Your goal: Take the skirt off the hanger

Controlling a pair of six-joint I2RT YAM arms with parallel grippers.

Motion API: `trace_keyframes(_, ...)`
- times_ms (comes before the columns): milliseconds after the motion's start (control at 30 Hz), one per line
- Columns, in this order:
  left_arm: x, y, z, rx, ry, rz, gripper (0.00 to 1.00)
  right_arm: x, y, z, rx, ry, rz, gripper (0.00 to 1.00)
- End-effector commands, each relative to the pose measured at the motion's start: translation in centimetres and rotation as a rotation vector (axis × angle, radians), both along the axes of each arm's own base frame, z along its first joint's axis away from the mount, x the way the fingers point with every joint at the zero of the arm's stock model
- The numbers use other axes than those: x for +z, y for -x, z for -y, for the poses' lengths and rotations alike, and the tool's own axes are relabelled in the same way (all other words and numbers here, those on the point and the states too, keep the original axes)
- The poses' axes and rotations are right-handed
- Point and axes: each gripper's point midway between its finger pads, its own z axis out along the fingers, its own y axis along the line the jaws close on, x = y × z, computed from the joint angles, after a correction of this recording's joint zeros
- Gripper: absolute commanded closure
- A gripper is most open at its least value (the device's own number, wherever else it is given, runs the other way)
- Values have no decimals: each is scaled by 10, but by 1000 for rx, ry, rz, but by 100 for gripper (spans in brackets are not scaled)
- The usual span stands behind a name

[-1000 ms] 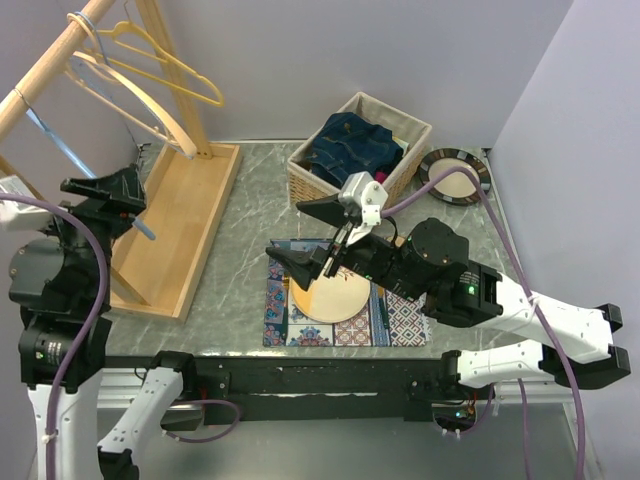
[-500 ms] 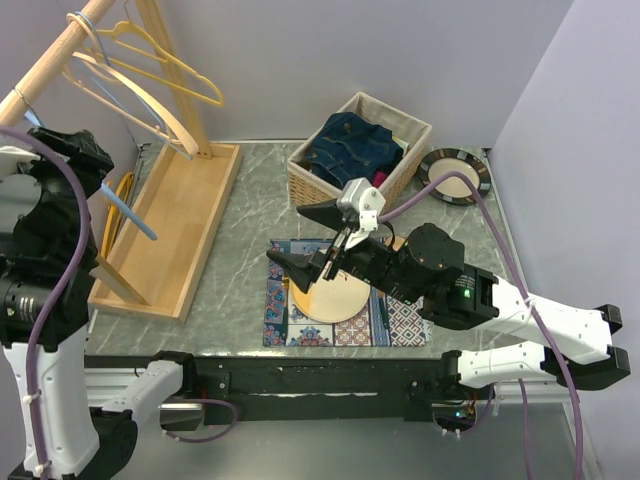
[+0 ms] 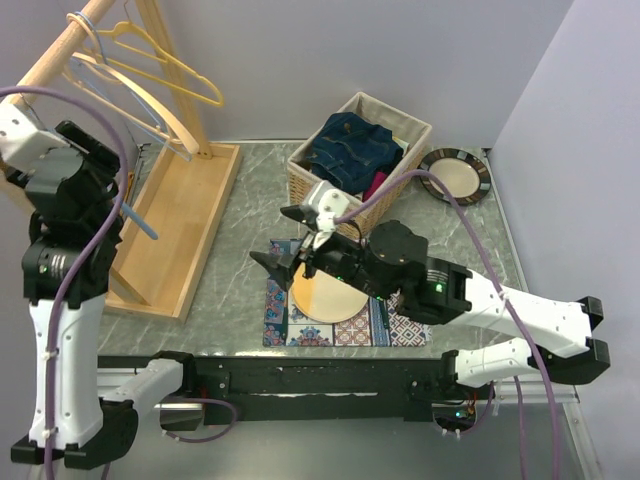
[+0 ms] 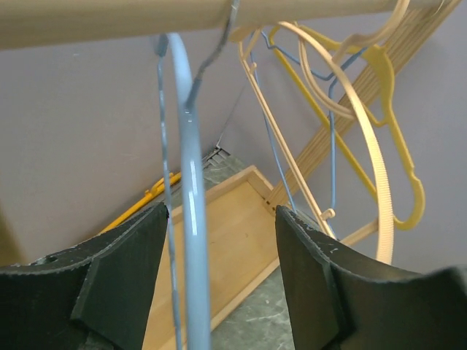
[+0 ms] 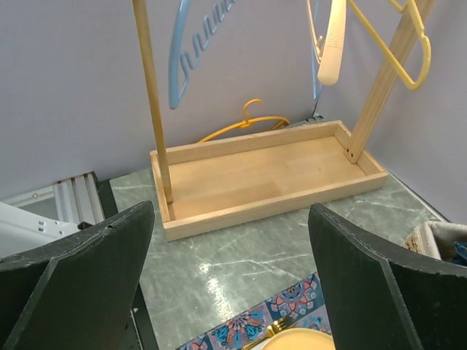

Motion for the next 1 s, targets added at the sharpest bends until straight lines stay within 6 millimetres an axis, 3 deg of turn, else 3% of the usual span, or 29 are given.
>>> trace_keyframes(0, 6, -13, -2, 13, -26, 24, 35, 31, -2, 1, -11, -40, 39, 7)
trace_keyframes(133, 8, -20, 2, -13, -35, 44, 44, 32, -2, -3, -8, -40, 39, 7)
trace_keyframes(267, -5, -27, 4, -27, -37, 20, 48, 29, -4, -3, -19, -33, 41, 7)
trace_keyframes(400, -1, -29, 5, -34, -42, 35, 56, 24, -8, -3, -37, -16, 45, 7)
trace_keyframes(667, 0, -42, 9, -60, -54, 26, 63, 26, -10, 1, -52, -19, 66, 6)
trace_keyframes(800, 1, -49, 12, -78, -68, 32, 79, 27, -9, 4, -53, -25, 71, 6)
trace_keyframes(967, 8, -54, 14, -90, -84, 42, 86, 30, -10, 7, -62, -31, 77, 6)
